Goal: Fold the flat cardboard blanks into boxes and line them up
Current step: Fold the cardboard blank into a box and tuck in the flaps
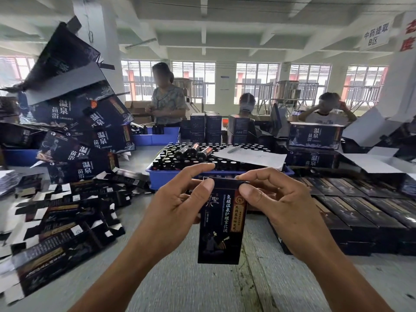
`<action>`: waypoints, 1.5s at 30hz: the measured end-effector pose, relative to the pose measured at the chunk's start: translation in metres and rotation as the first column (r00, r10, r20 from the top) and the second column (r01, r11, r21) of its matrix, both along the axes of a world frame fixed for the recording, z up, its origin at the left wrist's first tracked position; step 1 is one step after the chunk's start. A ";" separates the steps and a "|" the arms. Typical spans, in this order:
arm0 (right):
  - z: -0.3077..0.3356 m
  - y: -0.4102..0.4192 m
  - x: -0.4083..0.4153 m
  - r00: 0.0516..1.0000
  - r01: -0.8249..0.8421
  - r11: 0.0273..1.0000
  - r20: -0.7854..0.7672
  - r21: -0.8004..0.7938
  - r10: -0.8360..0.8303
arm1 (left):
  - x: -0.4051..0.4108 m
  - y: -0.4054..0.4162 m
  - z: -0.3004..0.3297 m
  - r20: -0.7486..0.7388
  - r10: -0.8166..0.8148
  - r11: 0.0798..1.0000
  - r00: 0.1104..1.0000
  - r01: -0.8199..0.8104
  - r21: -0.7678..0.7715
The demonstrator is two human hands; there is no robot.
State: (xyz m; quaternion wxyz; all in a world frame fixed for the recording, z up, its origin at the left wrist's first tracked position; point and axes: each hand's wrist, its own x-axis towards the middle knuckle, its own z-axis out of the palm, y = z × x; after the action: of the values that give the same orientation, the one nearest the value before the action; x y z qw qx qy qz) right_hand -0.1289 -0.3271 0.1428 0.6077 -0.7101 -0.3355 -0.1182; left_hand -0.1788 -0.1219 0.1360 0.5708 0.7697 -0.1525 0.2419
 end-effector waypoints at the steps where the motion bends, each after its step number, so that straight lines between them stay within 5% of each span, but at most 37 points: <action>1: 0.000 0.001 0.000 1.000 -0.002 1.000 0.007 -0.006 0.002 | 0.000 0.000 0.000 0.003 0.004 1.000 1.000 -0.004 0.003; 23: -0.001 0.000 0.002 0.996 -0.086 0.996 0.013 0.030 0.086 | -0.001 0.003 0.000 -0.012 -0.010 1.000 1.000 0.010 0.028; 45: -0.004 0.001 0.000 0.999 0.017 0.999 0.051 0.036 -0.019 | 0.000 -0.002 -0.002 0.015 0.022 1.000 1.000 -0.022 -0.013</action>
State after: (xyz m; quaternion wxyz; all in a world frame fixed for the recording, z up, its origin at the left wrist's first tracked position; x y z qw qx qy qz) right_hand -0.1288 -0.3257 0.1392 0.6104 -0.6989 -0.3422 -0.1478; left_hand -0.1790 -0.1238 0.1339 0.5719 0.7657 -0.1470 0.2549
